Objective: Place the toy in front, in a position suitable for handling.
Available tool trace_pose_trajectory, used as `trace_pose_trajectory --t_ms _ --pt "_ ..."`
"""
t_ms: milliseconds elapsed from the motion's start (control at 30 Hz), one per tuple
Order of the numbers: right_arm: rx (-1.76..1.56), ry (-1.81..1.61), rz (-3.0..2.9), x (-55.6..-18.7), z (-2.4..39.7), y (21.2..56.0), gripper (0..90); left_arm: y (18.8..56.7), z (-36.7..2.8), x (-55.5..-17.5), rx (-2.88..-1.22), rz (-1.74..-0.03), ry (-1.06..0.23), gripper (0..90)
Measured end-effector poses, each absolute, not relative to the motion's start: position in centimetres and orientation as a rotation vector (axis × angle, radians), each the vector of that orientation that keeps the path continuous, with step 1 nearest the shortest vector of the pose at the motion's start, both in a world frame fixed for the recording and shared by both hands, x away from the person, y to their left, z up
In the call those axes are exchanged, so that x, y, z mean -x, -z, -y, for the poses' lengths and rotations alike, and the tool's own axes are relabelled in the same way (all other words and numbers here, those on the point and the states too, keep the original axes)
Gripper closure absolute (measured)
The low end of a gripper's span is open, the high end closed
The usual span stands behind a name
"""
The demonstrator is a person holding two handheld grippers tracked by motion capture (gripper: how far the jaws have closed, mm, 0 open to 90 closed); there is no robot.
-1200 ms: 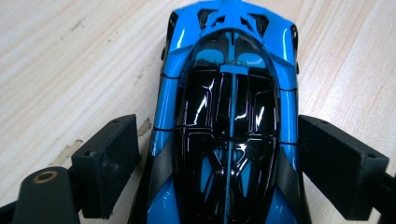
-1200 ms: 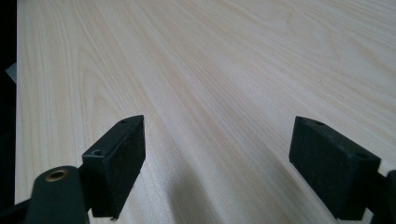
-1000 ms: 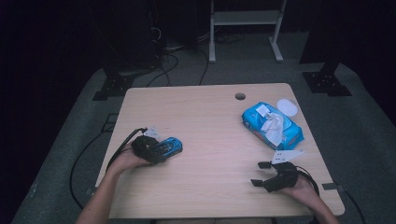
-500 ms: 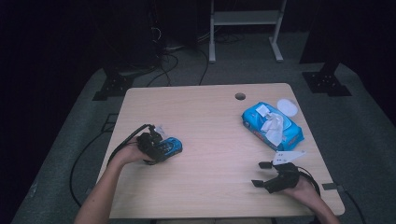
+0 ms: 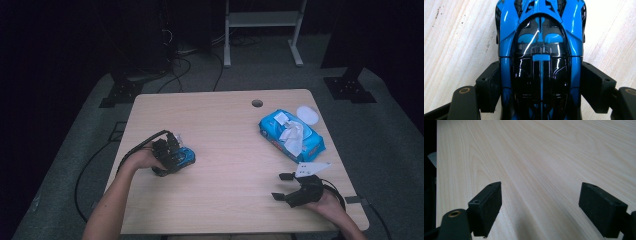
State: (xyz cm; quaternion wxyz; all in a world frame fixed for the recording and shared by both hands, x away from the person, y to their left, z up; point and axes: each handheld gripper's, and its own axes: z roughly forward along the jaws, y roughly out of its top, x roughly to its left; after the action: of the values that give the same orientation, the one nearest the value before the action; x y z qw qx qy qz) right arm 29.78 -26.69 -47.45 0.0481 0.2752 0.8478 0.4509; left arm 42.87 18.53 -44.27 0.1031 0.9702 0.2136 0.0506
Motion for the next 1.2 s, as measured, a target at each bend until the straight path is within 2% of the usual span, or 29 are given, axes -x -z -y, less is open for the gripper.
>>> trace_pose_trajectory --t_ms 133,633,833,1200 --pt "-0.833 -1.371 -2.585 -29.8 26.6 47.5 18.0 43.8 -18.8 -42.9 -2.830 -0.614 -0.135 27.7" --pt "-0.830 -1.370 -2.587 -29.8 26.6 47.5 18.0 43.3 -18.9 -42.6 -2.801 -0.569 -0.208 27.9" --pt "-0.829 -1.372 -2.586 -29.8 26.7 47.4 18.0 43.1 -19.2 -42.6 -2.779 -0.581 -0.186 27.9" --pt "-0.828 -1.365 -2.596 -29.8 26.5 47.5 18.0 43.9 -19.2 -42.8 -2.839 -0.615 -0.149 27.9"
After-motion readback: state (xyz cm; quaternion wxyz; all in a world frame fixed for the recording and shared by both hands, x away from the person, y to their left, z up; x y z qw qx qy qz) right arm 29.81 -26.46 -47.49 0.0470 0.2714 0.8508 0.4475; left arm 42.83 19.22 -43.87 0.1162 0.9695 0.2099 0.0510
